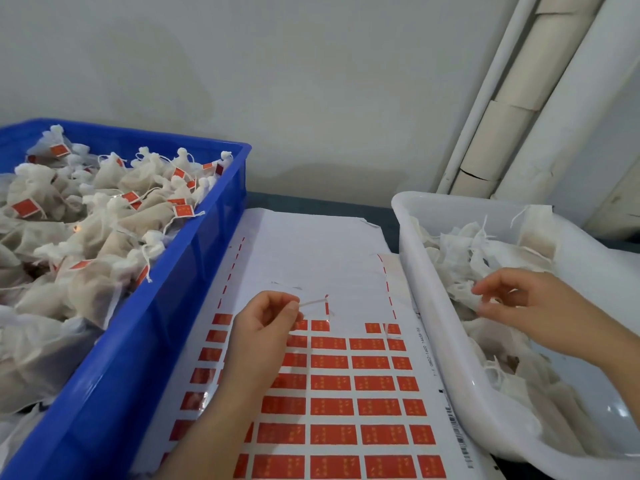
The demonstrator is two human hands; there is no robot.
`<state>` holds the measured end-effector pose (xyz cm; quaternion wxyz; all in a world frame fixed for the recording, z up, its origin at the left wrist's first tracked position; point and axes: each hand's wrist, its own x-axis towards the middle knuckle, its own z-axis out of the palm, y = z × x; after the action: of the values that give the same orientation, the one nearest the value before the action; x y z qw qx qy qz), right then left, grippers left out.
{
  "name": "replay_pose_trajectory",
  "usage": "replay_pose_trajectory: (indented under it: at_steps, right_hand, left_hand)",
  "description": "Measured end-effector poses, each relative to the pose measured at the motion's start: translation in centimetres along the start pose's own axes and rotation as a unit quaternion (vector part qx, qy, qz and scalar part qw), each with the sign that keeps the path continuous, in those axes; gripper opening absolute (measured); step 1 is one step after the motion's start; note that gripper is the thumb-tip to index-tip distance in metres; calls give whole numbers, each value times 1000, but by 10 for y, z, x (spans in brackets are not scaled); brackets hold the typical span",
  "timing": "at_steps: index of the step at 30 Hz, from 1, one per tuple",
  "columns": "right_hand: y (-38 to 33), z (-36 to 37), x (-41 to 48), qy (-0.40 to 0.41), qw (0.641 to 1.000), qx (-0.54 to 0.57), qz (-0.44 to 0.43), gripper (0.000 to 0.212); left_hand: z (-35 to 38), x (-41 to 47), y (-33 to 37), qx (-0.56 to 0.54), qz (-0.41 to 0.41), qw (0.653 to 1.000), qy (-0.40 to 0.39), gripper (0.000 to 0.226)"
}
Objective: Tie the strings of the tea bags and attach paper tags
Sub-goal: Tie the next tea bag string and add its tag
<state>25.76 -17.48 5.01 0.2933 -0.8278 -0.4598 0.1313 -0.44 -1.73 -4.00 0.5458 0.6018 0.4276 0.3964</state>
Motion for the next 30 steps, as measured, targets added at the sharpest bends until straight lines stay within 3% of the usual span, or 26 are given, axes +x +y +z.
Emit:
replay_pose_trajectory:
  at_steps: [4, 7, 11, 15, 20, 28, 30]
  right_hand:
    - [4, -1, -1, -14, 992, -100, 75, 46]
    - [3, -3, 0, -7, 991, -102, 90, 40]
    - [1, -7, -2, 45, 997, -58, 14, 18]
    - [-1, -7, -2, 77, 996, 51, 4, 22]
    - [-5, -8, -7, 66, 995, 52, -57, 41]
    - [-29, -15, -14, 197, 962, 154, -110, 13]
    - [-49, -14, -22, 213, 952, 165, -147, 21]
  left_hand:
    - [0, 0, 1, 0, 0, 1000, -1, 6]
    - [1, 1, 0, 2, 2, 1000, -1, 6]
    - [0, 1, 0, 1, 7, 1000, -2, 7]
    - [0, 1, -1, -1, 13, 1000, -3, 7]
    - [0, 2, -2, -3, 17, 1000, -5, 7]
    - [-1, 1, 2, -23, 16, 1000, -3, 4]
    - [-1, 1, 4, -36, 25, 999, -9, 3]
